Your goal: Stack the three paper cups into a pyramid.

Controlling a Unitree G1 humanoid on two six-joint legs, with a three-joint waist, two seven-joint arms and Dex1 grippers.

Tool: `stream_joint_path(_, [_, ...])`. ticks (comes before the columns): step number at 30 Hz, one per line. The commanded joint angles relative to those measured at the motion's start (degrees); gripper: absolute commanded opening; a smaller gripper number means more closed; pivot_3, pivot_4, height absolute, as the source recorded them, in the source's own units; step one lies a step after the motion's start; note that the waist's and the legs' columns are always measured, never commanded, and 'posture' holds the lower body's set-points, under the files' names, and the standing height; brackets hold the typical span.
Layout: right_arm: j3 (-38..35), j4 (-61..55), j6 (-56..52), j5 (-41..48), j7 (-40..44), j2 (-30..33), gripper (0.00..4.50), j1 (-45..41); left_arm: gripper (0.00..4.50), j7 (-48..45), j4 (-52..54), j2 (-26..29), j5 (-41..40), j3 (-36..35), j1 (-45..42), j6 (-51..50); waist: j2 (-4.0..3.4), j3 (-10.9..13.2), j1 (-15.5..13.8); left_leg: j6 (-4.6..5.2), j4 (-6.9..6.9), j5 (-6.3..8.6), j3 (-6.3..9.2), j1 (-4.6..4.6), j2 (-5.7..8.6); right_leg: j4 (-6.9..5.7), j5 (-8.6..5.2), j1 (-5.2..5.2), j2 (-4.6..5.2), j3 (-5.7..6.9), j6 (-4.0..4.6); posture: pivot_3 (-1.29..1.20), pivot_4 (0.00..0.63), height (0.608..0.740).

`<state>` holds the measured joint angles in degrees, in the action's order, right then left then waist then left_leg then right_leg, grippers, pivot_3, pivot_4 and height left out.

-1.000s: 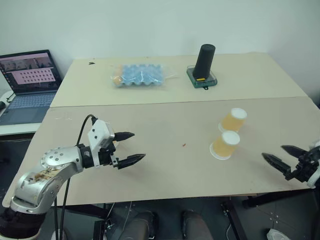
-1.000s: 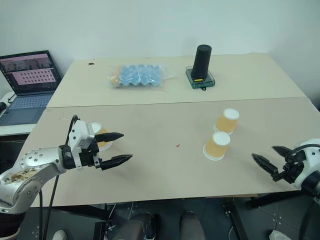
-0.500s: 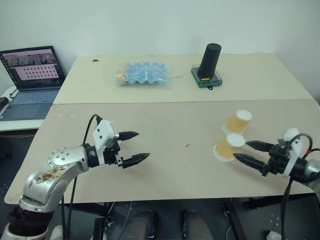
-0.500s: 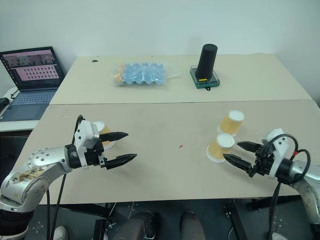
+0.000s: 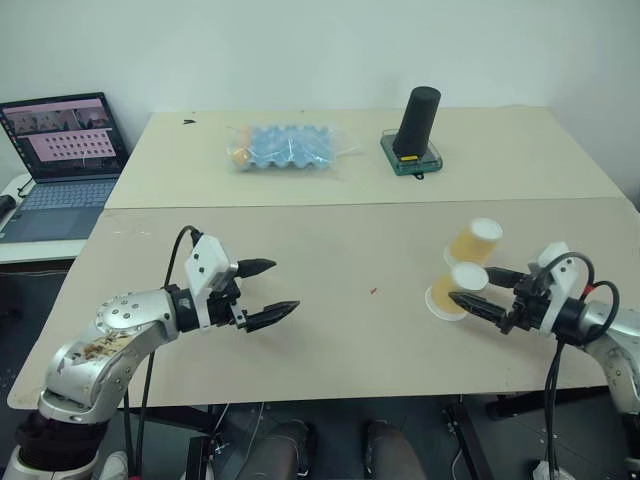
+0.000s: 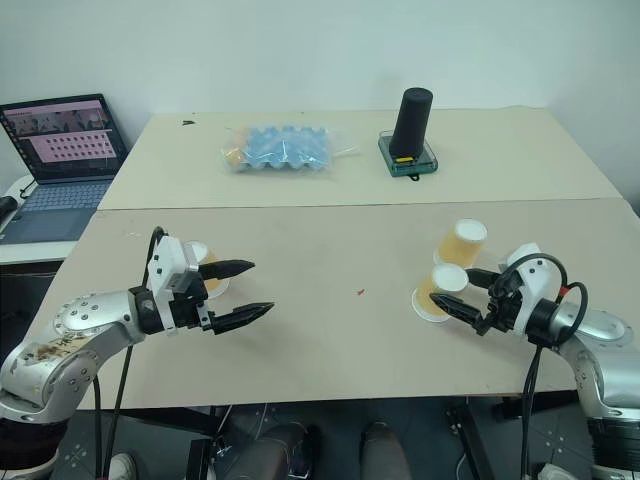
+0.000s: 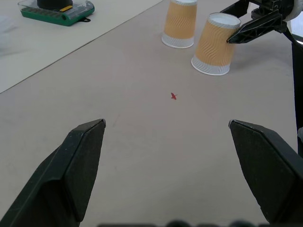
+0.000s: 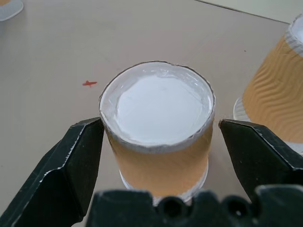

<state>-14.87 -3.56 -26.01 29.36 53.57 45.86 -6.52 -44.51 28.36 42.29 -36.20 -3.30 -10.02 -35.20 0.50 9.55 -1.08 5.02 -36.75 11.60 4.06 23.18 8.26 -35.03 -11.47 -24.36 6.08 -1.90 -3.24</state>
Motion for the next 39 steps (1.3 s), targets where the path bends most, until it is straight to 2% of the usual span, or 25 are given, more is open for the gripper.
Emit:
stream_joint_path(1, [-0.6, -1.1, 0.9, 0.0, -0.8, -0.5, 4.50, -2.1, 4.46, 0.1, 1.9, -0.2, -0.9, -1.5, -0.5, 0.1, 0.00, 0.0, 0.0, 0.00, 0.00, 0.00, 0.00, 0.00, 0.00, 0.00, 0.01, 0.00, 0.00, 0.00, 0.00, 0.00, 0.150, 0.740])
stream_joint_path(15, [0.6, 0.7, 1.0, -1.3, -1.6, -1.9, 4.50, -4.8, 4.46, 0.9, 2.9, -0.1, -1.9, -2.2, -0.4, -1.4, 0.00, 0.0, 0.3, -0.02, -0.01, -0.02, 0.00, -0.02, -0.01, -0.01, 0.06, 0.00, -0.04, 0.00, 0.03, 0.00, 0.150, 0.740])
stream_joint_path(18, [0.8, 0.9, 1.5, -1.7, -1.5, -2.2, 3.76, -5.0, 4.50, 1.1, 3.1, 0.1, -1.9, -2.1, -0.3, -1.6, 0.00, 0.0, 0.3, -0.02, -0.01, -0.02, 0.00, -0.02, -0.01, -0.02, 0.06, 0.00, -0.04, 0.00, 0.03, 0.00, 0.150, 0.740])
stream_joint_path(21, [0.8, 1.0, 1.3, -1.8, -1.4, -2.4, 2.77, -5.1, 4.50, 1.2, 3.0, 0.2, -2.1, -2.3, -0.5, -1.7, 0.00, 0.0, 0.3, -0.03, -0.02, -0.02, 0.00, -0.02, -0.01, -0.02, 0.08, 0.00, -0.05, 0.00, 0.04, 0.00, 0.150, 0.740])
stream_joint_path(22, [0.8, 1.0, 1.3, -1.8, -1.4, -2.5, 2.62, -5.2, 4.50, 1.3, 2.8, 0.2, -2.2, -2.4, -0.7, -1.8, -0.01, 0.0, 0.3, -0.03, -0.02, -0.02, 0.00, -0.03, -0.01, -0.03, 0.08, 0.00, -0.05, 0.00, 0.04, 0.00, 0.150, 0.740])
stream_joint_path(29, [1.5, 0.5, 1.6, -2.5, -2.3, -2.8, 2.60, -7.7, 4.50, 1.3, 3.5, 0.6, -2.3, -3.0, 0.7, -2.0, -0.01, 0.0, 0.5, -0.05, -0.03, -0.03, 0.00, -0.05, -0.01, -0.04, 0.10, 0.00, -0.07, -0.02, 0.05, 0.00, 0.150, 0.740])
stream_joint_path(35, [3.7, -4.1, -1.6, -0.1, -1.2, -2.7, 2.60, -15.7, 4.50, 1.1, 4.4, 1.4, -2.3, -4.0, 2.5, -2.2, -0.01, 0.0, 0.5, -0.12, -0.03, -0.07, -0.04, -0.03, -0.06, -0.10, 0.14, -0.09, -0.13, -0.10, 0.10, 0.00, 0.150, 0.740])
stream_joint_path(39, [8.1, -7.2, -4.4, 2.3, 2.0, -3.9, 2.60, -23.1, 4.50, 0.9, 4.7, 2.5, -2.5, -5.4, 3.1, -2.2, -0.01, 0.0, 0.5, -0.11, -0.03, -0.07, -0.04, -0.03, -0.09, -0.06, 0.15, -0.06, -0.15, -0.08, 0.11, 0.00, 0.150, 0.740])
